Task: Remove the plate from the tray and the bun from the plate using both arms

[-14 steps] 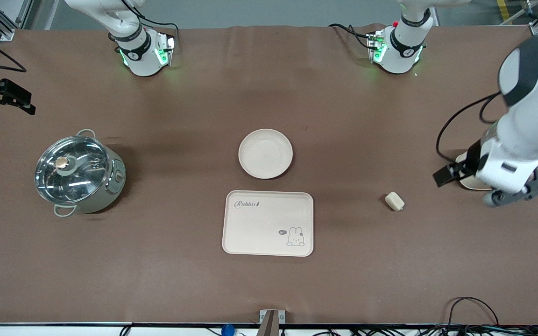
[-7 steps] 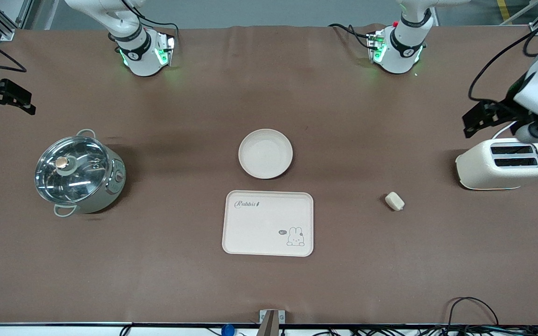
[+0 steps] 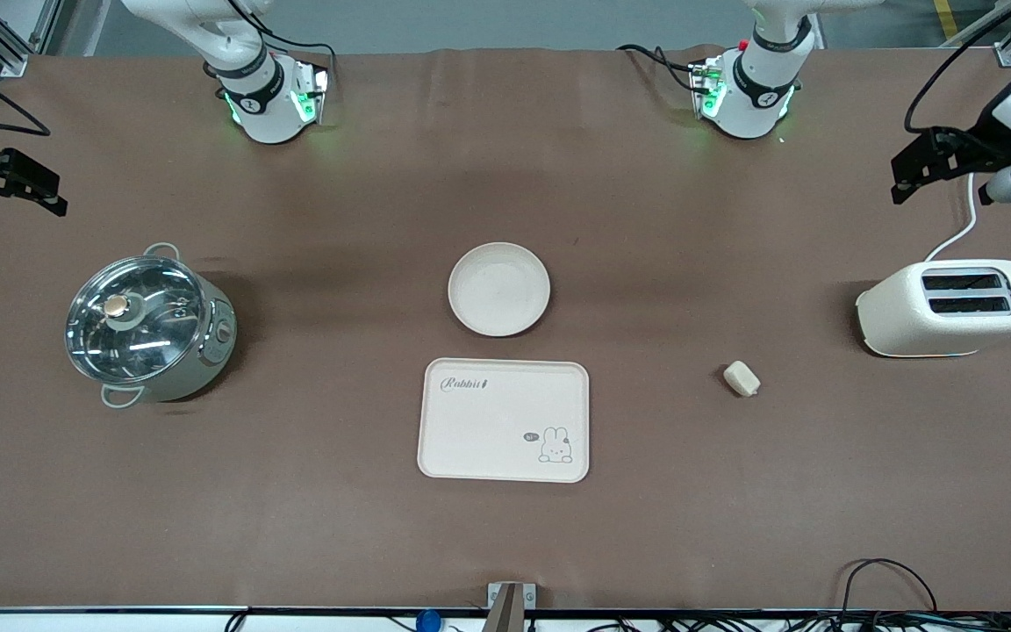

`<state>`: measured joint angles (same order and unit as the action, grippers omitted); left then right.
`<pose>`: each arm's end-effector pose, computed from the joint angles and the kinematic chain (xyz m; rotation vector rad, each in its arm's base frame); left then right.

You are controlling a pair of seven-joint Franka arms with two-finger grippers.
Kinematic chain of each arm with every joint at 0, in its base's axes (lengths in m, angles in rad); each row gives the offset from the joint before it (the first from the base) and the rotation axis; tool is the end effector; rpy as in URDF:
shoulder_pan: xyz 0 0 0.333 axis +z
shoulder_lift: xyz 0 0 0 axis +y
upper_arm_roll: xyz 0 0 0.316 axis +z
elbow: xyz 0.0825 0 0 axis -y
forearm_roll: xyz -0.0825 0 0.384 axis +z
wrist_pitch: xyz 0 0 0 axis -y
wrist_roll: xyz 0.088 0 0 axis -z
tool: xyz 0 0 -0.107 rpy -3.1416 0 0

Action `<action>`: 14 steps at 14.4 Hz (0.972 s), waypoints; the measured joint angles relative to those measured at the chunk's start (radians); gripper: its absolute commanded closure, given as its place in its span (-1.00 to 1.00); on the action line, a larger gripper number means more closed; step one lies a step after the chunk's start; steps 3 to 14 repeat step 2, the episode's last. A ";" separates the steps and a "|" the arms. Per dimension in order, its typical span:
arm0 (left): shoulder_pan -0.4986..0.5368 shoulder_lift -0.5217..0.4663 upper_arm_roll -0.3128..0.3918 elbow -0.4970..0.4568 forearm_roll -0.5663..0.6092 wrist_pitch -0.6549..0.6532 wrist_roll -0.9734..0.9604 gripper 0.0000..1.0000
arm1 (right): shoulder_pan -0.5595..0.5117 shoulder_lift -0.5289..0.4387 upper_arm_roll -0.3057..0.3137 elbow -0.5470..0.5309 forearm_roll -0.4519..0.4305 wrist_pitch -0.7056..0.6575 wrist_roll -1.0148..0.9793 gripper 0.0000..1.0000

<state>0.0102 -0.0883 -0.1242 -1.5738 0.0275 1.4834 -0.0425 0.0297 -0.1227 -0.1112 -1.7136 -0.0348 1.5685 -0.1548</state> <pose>0.5145 -0.0591 0.6625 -3.1014 0.1065 -0.0004 0.5123 -0.0491 0.6221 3.1208 0.1165 -0.0398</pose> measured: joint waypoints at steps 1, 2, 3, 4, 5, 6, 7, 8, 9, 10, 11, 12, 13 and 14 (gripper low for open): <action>-0.001 -0.003 0.000 0.000 -0.004 -0.013 0.001 -1.00 | 0.000 0.000 0.000 0.000 0.000 0.001 0.000 -1.00; -0.002 -0.004 0.000 0.000 -0.005 -0.024 0.002 -1.00 | 0.000 0.000 0.000 0.000 0.000 0.003 0.000 -1.00; -0.002 -0.004 0.000 0.000 -0.005 -0.024 0.002 -1.00 | 0.000 0.000 0.000 0.000 0.000 0.003 0.000 -1.00; -0.002 -0.004 0.000 0.000 -0.005 -0.024 0.002 -1.00 | 0.000 0.000 0.000 0.000 0.000 0.003 0.000 -1.00; -0.002 -0.004 0.000 0.000 -0.005 -0.024 0.002 -1.00 | 0.000 0.000 0.000 0.000 0.000 0.003 0.000 -1.00; -0.002 -0.004 0.000 0.000 -0.005 -0.024 0.002 -1.00 | 0.000 0.000 0.000 0.000 0.000 0.003 0.000 -1.00; -0.002 -0.004 0.000 0.000 -0.005 -0.024 0.002 -1.00 | 0.000 0.000 0.000 0.000 0.000 0.003 0.000 -1.00; -0.002 -0.004 0.000 0.000 -0.005 -0.024 0.002 -1.00 | 0.000 0.000 0.000 0.000 0.000 0.003 0.000 -1.00; -0.002 -0.004 0.000 0.000 -0.005 -0.024 0.002 -1.00 | 0.000 0.000 0.000 0.000 0.000 0.003 0.000 -1.00; -0.002 -0.004 0.000 0.000 -0.005 -0.024 0.002 -1.00 | 0.000 0.000 0.000 0.000 0.000 0.003 0.000 -1.00; -0.002 -0.004 0.000 0.000 -0.005 -0.024 0.002 -1.00 | 0.000 0.000 0.000 0.000 0.000 0.003 0.000 -1.00; -0.002 -0.004 0.000 0.000 -0.005 -0.024 0.002 -1.00 | 0.000 0.000 0.000 0.000 0.000 0.003 0.000 -1.00; -0.002 -0.004 0.000 0.000 -0.005 -0.024 0.002 -1.00 | 0.000 0.000 0.000 0.000 0.000 0.003 0.000 -1.00; -0.002 -0.004 0.000 0.000 -0.005 -0.024 0.002 -1.00 | 0.000 0.000 0.000 0.000 0.000 0.003 0.000 -1.00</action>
